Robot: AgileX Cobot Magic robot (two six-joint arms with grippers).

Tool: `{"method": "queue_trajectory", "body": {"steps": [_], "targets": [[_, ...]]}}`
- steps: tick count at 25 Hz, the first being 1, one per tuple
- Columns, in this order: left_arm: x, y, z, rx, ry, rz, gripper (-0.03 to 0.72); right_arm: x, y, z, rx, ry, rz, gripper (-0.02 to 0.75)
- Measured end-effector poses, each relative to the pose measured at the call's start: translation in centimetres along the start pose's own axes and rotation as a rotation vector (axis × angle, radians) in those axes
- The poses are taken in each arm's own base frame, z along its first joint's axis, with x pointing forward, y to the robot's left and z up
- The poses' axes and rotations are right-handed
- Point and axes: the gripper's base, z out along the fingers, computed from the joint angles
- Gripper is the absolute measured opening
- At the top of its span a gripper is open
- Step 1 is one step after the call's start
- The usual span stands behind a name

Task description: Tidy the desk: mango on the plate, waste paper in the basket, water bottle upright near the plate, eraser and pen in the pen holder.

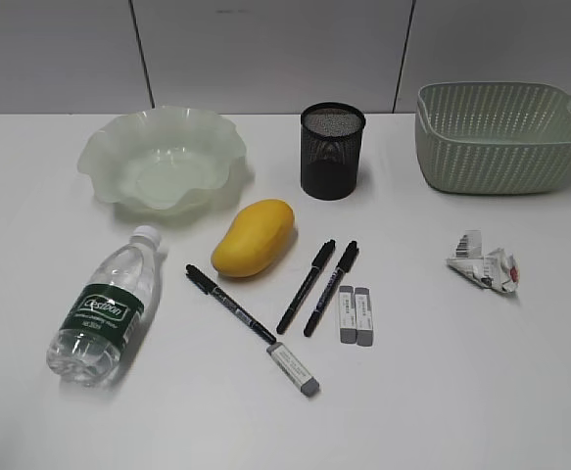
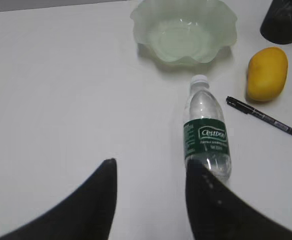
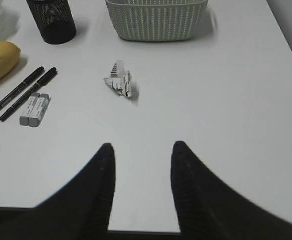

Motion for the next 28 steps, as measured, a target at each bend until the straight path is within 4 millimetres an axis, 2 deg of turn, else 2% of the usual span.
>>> {"method": "queue_trajectory", "body": {"steps": [3, 5, 9, 12, 14, 16, 20, 23, 26, 28], "targets": [[-2.6, -0.5, 4.1, 0.058, 0.084, -0.007, 0.409, 0.0, 0.0, 0.0, 0.000, 0.000, 0.000, 0.309], [-4.0, -0.7, 7.9, 0.092, 0.200, -0.036, 0.463, 0.0, 0.0, 0.0, 0.000, 0.000, 0.000, 0.309], [-5.2, -1.3, 16.0, 0.135, 0.451, -0.050, 0.526, 0.0, 0.0, 0.0, 0.001, 0.000, 0.000, 0.309], [-5.5, -2.6, 21.0, 0.165, 0.566, -0.018, 0.536, 0.0, 0.0, 0.0, 0.001, 0.000, 0.000, 0.309], [-5.8, -4.2, 23.5, 0.192, 0.586, 0.038, 0.539, 0.0, 0.0, 0.0, 0.001, 0.000, 0.000, 0.309], [-6.4, -6.6, 25.6, 0.229, 0.571, 0.112, 0.539, 0.0, 0.0, 0.0, 0.001, 0.000, 0.000, 0.309], [-7.8, -12.0, 29.0, 0.316, 0.522, 0.216, 0.540, 0.0, 0.0, 0.0, 0.001, 0.000, 0.000, 0.309], [-8.0, -15.4, 31.6, 0.356, 0.514, 0.279, 0.556, 0.0, 0.0, 0.0, 0.001, 0.000, 0.000, 0.309], [-7.5, -17.6, 34.1, 0.371, 0.527, 0.332, 0.589, 0.0, 0.0, 0.0, 0.001, 0.000, 0.000, 0.309], [-7.0, -18.4, 35.4, 0.368, 0.543, 0.377, 0.597, 0.0, 0.0, 0.0, 0.001, 0.000, 0.000, 0.309]]}}
